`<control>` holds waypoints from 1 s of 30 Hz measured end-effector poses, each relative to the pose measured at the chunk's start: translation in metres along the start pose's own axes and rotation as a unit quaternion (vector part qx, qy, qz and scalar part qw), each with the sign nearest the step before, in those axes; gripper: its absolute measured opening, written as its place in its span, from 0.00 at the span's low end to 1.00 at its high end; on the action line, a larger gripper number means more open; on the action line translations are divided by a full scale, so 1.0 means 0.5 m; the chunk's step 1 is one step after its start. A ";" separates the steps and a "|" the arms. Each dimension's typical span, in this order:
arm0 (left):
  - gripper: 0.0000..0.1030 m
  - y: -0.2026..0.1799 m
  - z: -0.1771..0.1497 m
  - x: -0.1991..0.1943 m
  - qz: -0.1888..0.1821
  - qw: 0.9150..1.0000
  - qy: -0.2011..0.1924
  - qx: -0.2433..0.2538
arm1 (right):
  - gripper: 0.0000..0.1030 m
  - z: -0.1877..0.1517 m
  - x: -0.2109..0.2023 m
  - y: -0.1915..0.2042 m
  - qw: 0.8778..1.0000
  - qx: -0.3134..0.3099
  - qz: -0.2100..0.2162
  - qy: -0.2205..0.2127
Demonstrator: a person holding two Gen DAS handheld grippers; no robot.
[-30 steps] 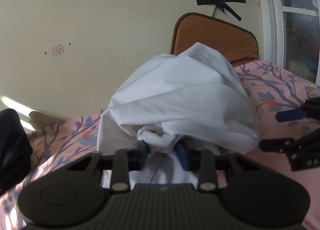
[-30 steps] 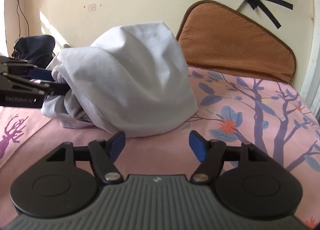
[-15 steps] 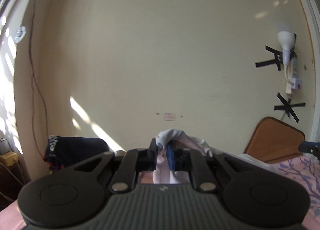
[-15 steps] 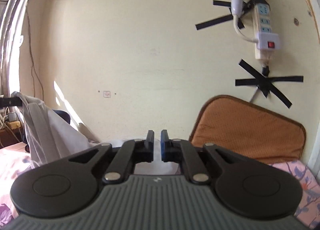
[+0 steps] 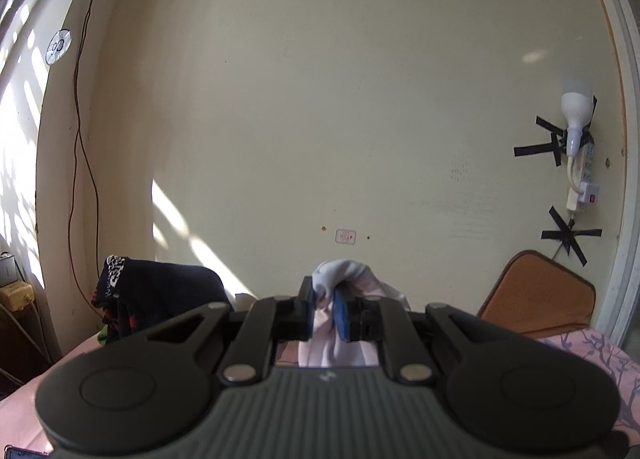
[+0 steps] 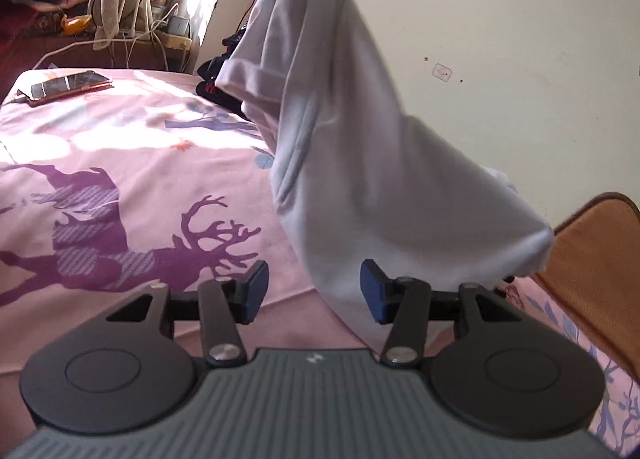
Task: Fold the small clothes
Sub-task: 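Lift the white T-shirt with both tools and shake it open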
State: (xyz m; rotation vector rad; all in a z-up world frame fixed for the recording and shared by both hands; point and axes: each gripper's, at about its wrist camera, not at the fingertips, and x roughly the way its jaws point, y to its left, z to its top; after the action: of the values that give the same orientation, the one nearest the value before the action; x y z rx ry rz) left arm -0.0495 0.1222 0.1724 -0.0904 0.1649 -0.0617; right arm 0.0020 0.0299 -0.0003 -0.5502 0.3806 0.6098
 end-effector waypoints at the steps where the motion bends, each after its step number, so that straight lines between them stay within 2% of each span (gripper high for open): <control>1: 0.10 0.001 0.008 -0.007 -0.005 1.000 -0.004 -0.004 | 0.66 0.008 0.013 -0.002 1.000 0.008 -0.003 0.001; 2: 0.10 0.001 0.017 -0.015 -0.008 1.000 -0.008 -0.005 | 0.75 0.010 0.024 -0.013 1.000 0.017 0.000 -0.005; 4: 0.10 0.003 0.031 -0.032 -0.005 1.000 -0.020 -0.002 | 0.73 0.016 0.038 -0.016 0.999 0.011 -0.028 -0.022; 6: 0.10 0.008 0.042 -0.048 -0.002 1.000 -0.028 0.001 | 0.32 -0.003 0.035 -0.031 0.995 -0.022 -0.090 -0.035; 7: 0.10 0.014 0.048 -0.053 -0.001 1.000 -0.029 0.001 | 0.06 0.000 0.029 -0.047 0.994 -0.016 -0.104 -0.030; 8: 0.10 0.019 0.052 -0.058 -0.001 1.000 -0.030 -0.001 | 0.04 -0.002 0.005 -0.080 0.993 0.005 -0.113 -0.040; 9: 0.10 0.025 0.059 -0.064 -0.002 0.999 -0.033 -0.005 | 0.04 -0.002 -0.030 -0.124 0.990 0.028 -0.125 -0.061; 11: 0.10 0.032 0.076 -0.075 -0.012 0.999 -0.042 -0.013 | 0.03 0.014 -0.102 -0.174 0.977 0.044 -0.181 -0.103; 12: 0.10 0.032 0.083 -0.078 -0.018 0.999 -0.046 -0.016 | 0.03 0.030 -0.152 -0.207 0.966 0.049 -0.215 -0.134; 15: 0.10 0.009 0.118 -0.101 -0.037 0.996 -0.078 -0.009 | 0.03 0.084 -0.292 -0.290 0.934 0.069 -0.278 -0.212; 17: 0.10 -0.011 0.149 -0.133 -0.045 0.992 -0.121 0.006 | 0.03 0.129 -0.391 -0.354 0.920 0.091 -0.278 -0.261; 21: 0.10 -0.029 0.224 -0.206 -0.056 0.979 -0.195 0.028 | 0.03 0.207 -0.562 -0.421 0.884 0.079 -0.311 -0.340; 25: 0.10 -0.044 0.315 -0.265 -0.050 0.965 -0.254 0.052 | 0.03 0.274 -0.680 -0.485 0.866 0.063 -0.317 -0.382; 28: 0.10 -0.052 0.369 -0.262 -0.034 0.959 -0.273 0.062 | 0.04 0.311 -0.728 -0.519 0.867 0.058 -0.305 -0.390; 30: 0.10 -0.052 0.388 -0.244 -0.026 0.961 -0.268 0.065 | 0.04 0.335 -0.683 -0.540 0.877 0.053 -0.281 -0.386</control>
State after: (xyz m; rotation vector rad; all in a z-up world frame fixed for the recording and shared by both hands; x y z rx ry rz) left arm -0.1385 0.1214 0.3851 0.0222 -0.3845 -0.0987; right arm -0.0581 -0.2044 0.3985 -0.2503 -0.4960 0.1993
